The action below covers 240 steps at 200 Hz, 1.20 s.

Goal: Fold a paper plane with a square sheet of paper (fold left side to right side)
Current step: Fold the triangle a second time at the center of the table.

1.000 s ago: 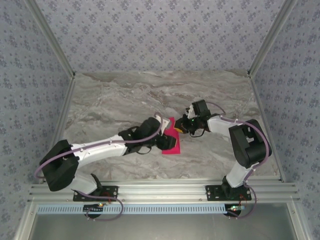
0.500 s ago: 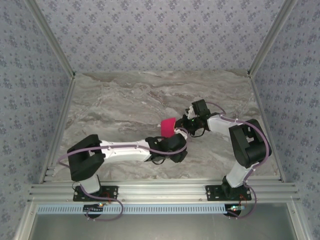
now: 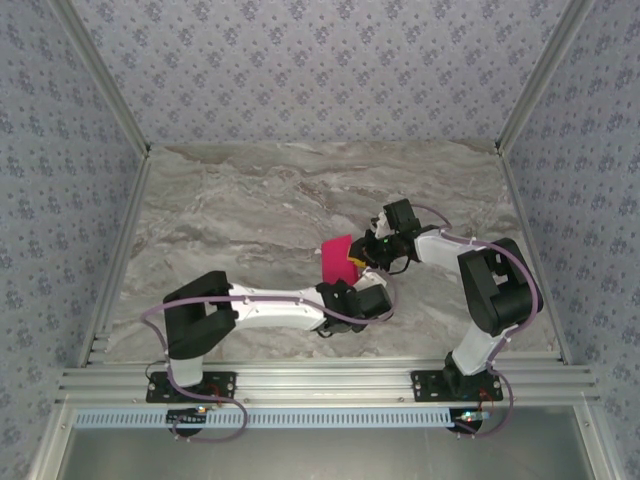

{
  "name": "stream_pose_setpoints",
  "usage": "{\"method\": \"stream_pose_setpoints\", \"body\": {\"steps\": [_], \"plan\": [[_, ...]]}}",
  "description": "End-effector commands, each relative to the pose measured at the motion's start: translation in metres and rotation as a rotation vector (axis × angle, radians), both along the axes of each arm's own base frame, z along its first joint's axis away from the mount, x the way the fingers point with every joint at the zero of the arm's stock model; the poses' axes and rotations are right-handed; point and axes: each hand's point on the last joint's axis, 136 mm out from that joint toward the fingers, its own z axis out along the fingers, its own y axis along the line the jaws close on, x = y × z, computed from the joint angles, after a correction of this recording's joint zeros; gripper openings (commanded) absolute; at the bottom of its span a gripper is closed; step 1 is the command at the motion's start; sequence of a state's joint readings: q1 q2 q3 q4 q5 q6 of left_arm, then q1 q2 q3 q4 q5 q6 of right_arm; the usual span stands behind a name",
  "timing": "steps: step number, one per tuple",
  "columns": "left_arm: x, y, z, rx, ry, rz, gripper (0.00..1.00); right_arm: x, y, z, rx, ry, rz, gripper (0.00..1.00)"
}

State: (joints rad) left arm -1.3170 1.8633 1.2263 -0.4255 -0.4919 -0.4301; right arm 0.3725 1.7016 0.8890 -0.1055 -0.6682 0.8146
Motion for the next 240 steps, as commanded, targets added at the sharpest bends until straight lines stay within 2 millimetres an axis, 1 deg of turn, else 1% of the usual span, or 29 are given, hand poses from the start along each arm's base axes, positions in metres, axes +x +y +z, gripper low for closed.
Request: {"method": "stream_pose_setpoints", "body": {"steps": [1, 36, 60, 78, 116, 129, 176, 202, 226, 240], "plan": [[0.003, 0.001, 0.004, 0.049, -0.039, 0.009, 0.70, 0.001, 0.001, 0.013, 0.016, -0.016, 0.014, 0.17], [0.004, 0.003, -0.003, 0.097, -0.035, 0.021, 0.67, 0.001, 0.001, 0.013, 0.014, -0.018, 0.011, 0.17], [0.005, 0.004, -0.004, 0.112, -0.039, 0.033, 0.61, 0.000, 0.002, 0.013, 0.015, -0.017, 0.014, 0.17], [0.006, 0.004, -0.003, 0.112, -0.041, 0.035, 0.54, 0.000, 0.002, 0.013, 0.013, -0.018, 0.014, 0.17], [0.005, 0.004, 0.000, 0.096, -0.043, 0.032, 0.31, -0.001, 0.000, 0.008, -0.001, -0.011, 0.014, 0.17], [0.005, 0.005, 0.002, 0.087, -0.045, 0.032, 0.26, -0.001, -0.001, 0.007, -0.008, -0.010, 0.015, 0.17], [0.005, 0.004, 0.004, 0.070, -0.046, 0.034, 0.12, 0.000, -0.002, 0.003, -0.027, -0.005, 0.020, 0.17], [0.004, 0.003, 0.009, 0.039, -0.044, 0.037, 0.06, 0.001, -0.002, 0.005, -0.025, -0.013, 0.025, 0.17], [0.003, 0.003, 0.012, 0.000, -0.023, 0.042, 0.00, 0.005, -0.001, 0.013, -0.020, -0.043, 0.029, 0.19], [0.005, 0.004, 0.014, -0.033, 0.001, 0.052, 0.00, 0.009, -0.001, 0.021, -0.014, -0.071, 0.030, 0.22]]}}
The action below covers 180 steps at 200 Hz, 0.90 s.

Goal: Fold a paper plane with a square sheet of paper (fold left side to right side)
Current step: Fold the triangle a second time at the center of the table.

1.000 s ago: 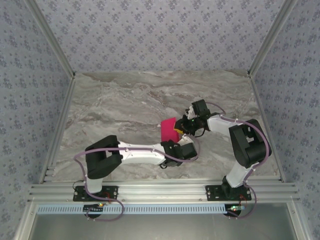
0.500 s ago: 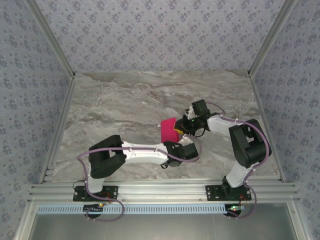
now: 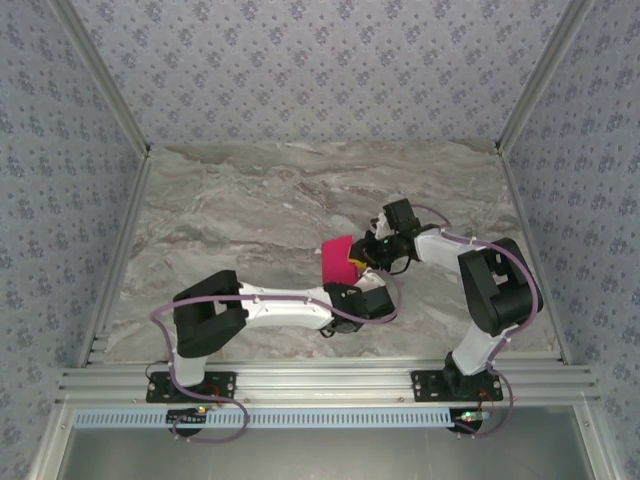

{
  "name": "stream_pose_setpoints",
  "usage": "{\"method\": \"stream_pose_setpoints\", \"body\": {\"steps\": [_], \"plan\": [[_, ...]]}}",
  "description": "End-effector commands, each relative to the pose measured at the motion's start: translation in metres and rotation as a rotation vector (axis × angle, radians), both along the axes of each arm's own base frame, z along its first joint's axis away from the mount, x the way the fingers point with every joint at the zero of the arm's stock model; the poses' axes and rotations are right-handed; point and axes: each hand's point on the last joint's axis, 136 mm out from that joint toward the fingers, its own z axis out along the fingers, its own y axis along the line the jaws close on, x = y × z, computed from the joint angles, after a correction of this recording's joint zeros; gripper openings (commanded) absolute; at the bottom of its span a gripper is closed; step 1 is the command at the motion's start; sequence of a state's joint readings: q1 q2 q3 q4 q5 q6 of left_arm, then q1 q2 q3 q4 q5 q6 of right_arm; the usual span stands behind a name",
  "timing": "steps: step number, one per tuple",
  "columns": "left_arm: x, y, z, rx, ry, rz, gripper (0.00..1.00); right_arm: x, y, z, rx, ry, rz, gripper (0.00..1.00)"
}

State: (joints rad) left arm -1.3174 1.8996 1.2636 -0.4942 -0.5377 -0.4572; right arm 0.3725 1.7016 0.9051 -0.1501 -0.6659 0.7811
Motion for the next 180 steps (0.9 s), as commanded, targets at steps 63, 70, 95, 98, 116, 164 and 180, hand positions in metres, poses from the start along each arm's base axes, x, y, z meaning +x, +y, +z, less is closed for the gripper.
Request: {"method": "stream_pose_setpoints", "body": {"steps": [63, 70, 95, 98, 116, 164, 180], "plan": [[0.003, -0.004, 0.028, -0.326, 0.173, 0.028, 0.00, 0.018, -0.024, 0.067, -0.007, -0.234, -0.013, 0.47], [0.005, -0.004, 0.029, -0.363, 0.193, 0.033, 0.00, 0.017, -0.030, 0.069, -0.016, -0.244, -0.021, 0.49], [0.008, -0.001, 0.034, -0.489, 0.271, 0.044, 0.00, 0.004, -0.046, 0.066, -0.029, -0.252, -0.037, 0.50], [0.008, 0.000, 0.034, -0.502, 0.282, 0.048, 0.00, 0.001, -0.047, 0.065, -0.031, -0.249, -0.038, 0.50], [0.011, 0.006, 0.036, -0.573, 0.334, 0.061, 0.00, -0.012, -0.052, 0.057, -0.038, -0.232, -0.040, 0.48], [0.020, 0.022, 0.036, -0.728, 0.461, 0.083, 0.00, -0.046, -0.045, 0.023, -0.056, -0.171, 0.006, 0.16], [0.024, 0.028, 0.037, -0.738, 0.477, 0.083, 0.00, -0.053, -0.041, 0.012, -0.074, -0.147, 0.014, 0.07]]}}
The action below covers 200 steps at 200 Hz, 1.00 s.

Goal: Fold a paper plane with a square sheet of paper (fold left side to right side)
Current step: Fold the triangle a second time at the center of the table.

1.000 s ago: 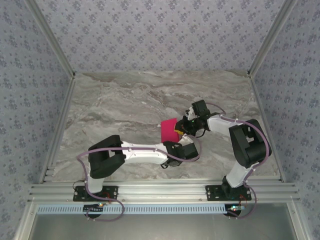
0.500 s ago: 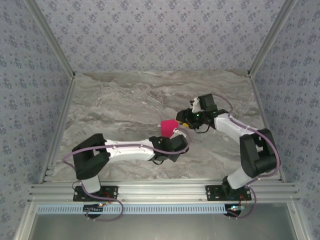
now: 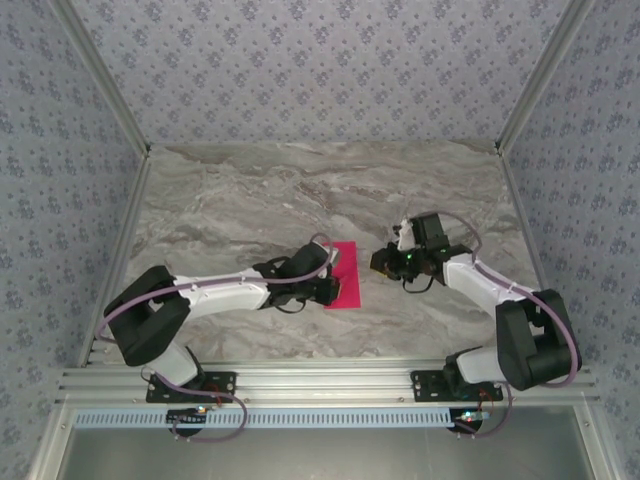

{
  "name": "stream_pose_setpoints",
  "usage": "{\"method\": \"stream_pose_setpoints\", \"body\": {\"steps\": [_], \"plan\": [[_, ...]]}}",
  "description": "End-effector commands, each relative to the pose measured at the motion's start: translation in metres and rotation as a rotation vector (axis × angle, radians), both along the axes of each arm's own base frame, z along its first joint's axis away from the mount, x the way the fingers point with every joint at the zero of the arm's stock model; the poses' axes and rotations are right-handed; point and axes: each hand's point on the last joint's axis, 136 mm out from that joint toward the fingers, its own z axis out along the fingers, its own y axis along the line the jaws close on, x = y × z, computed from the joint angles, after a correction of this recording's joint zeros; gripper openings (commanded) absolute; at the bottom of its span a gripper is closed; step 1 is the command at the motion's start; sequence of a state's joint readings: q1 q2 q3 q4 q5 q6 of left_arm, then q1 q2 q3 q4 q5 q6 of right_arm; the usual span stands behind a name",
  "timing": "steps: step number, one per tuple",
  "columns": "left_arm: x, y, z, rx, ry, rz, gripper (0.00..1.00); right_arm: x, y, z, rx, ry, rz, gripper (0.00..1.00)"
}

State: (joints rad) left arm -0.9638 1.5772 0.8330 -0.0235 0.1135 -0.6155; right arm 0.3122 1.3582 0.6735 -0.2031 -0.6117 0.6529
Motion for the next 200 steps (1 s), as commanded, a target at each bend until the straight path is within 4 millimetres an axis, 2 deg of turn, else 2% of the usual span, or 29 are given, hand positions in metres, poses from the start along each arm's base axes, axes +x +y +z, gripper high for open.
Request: {"method": "stream_pose_setpoints", "body": {"steps": [1, 60, 108, 200], "plan": [[-0.001, -0.009, 0.024, -0.136, 0.031, -0.039, 0.00, -0.010, 0.005, -0.012, -0.029, 0.017, 0.014, 0.07], [0.008, 0.007, 0.020, -0.127, 0.072, -0.057, 0.00, -0.028, 0.021, -0.044, -0.144, 0.101, 0.086, 0.03], [0.010, 0.017, 0.011, -0.095, 0.098, -0.067, 0.00, -0.036, 0.022, -0.062, -0.220, 0.142, 0.120, 0.03], [0.019, 0.025, -0.011, -0.025, 0.130, -0.089, 0.00, -0.049, 0.016, -0.079, -0.328, 0.192, 0.171, 0.03]]}}
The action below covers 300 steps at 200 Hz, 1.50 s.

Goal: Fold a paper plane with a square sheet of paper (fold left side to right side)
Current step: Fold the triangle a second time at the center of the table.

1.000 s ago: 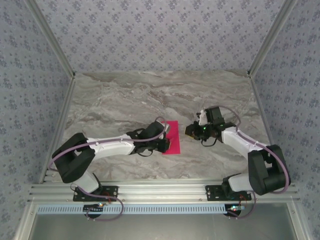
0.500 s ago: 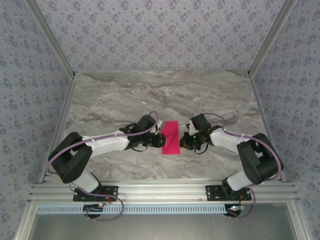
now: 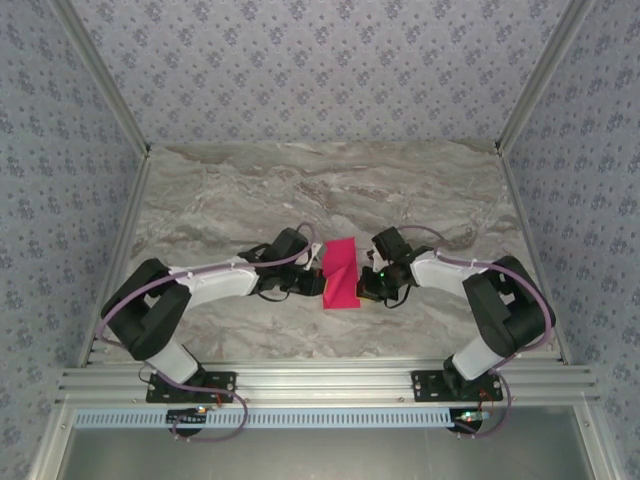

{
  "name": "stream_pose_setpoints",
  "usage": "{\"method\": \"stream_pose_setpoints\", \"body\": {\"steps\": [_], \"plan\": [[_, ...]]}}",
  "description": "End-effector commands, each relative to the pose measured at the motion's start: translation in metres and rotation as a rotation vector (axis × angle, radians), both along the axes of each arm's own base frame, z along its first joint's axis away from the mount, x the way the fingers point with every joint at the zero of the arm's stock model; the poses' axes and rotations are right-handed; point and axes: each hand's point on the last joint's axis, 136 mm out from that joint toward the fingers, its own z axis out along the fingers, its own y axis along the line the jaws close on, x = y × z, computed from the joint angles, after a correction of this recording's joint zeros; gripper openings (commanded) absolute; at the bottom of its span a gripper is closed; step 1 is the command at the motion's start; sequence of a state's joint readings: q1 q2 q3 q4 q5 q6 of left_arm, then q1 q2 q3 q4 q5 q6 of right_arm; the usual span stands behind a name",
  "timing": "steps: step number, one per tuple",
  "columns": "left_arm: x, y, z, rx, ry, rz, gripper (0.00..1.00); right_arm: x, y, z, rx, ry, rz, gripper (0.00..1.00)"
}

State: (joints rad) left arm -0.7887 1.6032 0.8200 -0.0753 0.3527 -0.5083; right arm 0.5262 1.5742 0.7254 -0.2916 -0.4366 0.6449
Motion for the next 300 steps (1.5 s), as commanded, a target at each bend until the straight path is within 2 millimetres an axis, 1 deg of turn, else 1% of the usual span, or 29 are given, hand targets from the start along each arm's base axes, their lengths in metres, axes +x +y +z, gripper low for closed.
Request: {"method": "stream_pose_setpoints", "body": {"steps": [1, 67, 117, 217, 300], "plan": [[0.007, -0.004, 0.004, 0.001, -0.006, -0.033, 0.00, -0.009, -0.011, -0.011, -0.082, 0.030, 0.034, 0.03], [0.018, -0.006, 0.001, 0.008, -0.010, -0.036, 0.00, -0.013, -0.012, -0.012, -0.096, 0.038, 0.045, 0.03], [0.020, -0.010, -0.008, 0.028, 0.005, -0.050, 0.00, -0.014, -0.013, -0.013, -0.101, 0.040, 0.050, 0.03], [0.024, -0.010, -0.025, 0.067, 0.021, -0.054, 0.00, -0.015, -0.015, -0.012, -0.114, 0.039, 0.061, 0.03], [0.028, -0.011, -0.030, 0.073, 0.022, -0.052, 0.00, -0.015, -0.015, -0.013, -0.118, 0.044, 0.064, 0.03]]}}
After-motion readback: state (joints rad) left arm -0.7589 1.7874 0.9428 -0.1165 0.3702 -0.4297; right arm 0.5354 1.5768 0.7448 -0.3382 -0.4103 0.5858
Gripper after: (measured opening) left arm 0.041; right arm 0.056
